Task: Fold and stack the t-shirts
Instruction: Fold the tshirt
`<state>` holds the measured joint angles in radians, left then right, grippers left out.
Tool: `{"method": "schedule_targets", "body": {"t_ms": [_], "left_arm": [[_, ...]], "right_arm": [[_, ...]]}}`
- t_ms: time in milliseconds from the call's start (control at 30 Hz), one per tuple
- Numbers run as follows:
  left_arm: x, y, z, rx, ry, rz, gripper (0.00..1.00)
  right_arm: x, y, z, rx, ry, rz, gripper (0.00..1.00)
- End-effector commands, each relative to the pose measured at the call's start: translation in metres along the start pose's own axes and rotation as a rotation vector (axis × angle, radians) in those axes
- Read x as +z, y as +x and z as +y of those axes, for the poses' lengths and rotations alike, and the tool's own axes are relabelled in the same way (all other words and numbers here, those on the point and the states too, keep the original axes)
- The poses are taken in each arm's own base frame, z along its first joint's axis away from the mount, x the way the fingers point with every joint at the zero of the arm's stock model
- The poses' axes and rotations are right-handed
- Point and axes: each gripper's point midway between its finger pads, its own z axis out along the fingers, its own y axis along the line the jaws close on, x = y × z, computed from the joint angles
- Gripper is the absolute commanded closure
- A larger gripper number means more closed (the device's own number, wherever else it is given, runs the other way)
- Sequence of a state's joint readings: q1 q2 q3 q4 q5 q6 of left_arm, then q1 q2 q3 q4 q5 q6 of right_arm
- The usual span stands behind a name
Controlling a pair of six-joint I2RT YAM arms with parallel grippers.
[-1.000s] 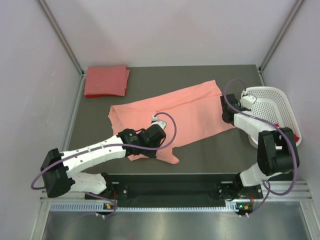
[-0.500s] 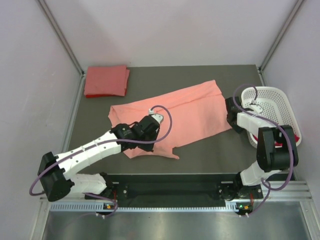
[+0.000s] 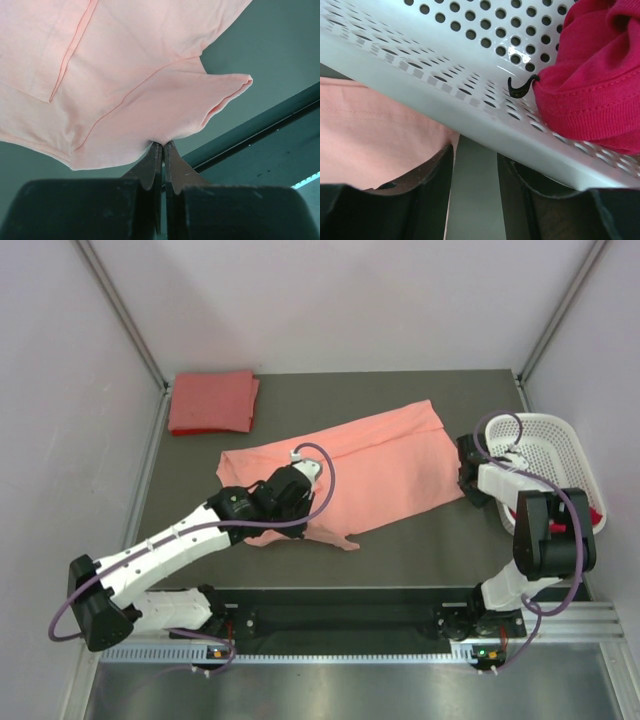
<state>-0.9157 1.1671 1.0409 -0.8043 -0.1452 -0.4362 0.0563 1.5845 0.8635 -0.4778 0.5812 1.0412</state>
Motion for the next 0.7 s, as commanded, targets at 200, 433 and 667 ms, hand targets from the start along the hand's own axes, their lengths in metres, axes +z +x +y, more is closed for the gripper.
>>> {"method": "schedule_targets", "body": {"t_ms": [200,433,667], "left_arm": [[-0.013,-0.011,-0.006,-0.026,0.043,-0.052,1.00],[-0.013,-0.011,-0.004,-0.025,0.035,-0.058,1.00],[-0.009,-0.013,-0.006,-0.017,0.041,-0.050,1.00]], "right_arm": [[-0.004,-0.021,0.009,0.055,-0.039,-0.050,0.58],[-0.015,-0.031,0.002,0.051,-0.038,-0.081,0.61],[-0.013,-0.031,0.005,0.045,-0.050,-0.082,0.54]]}}
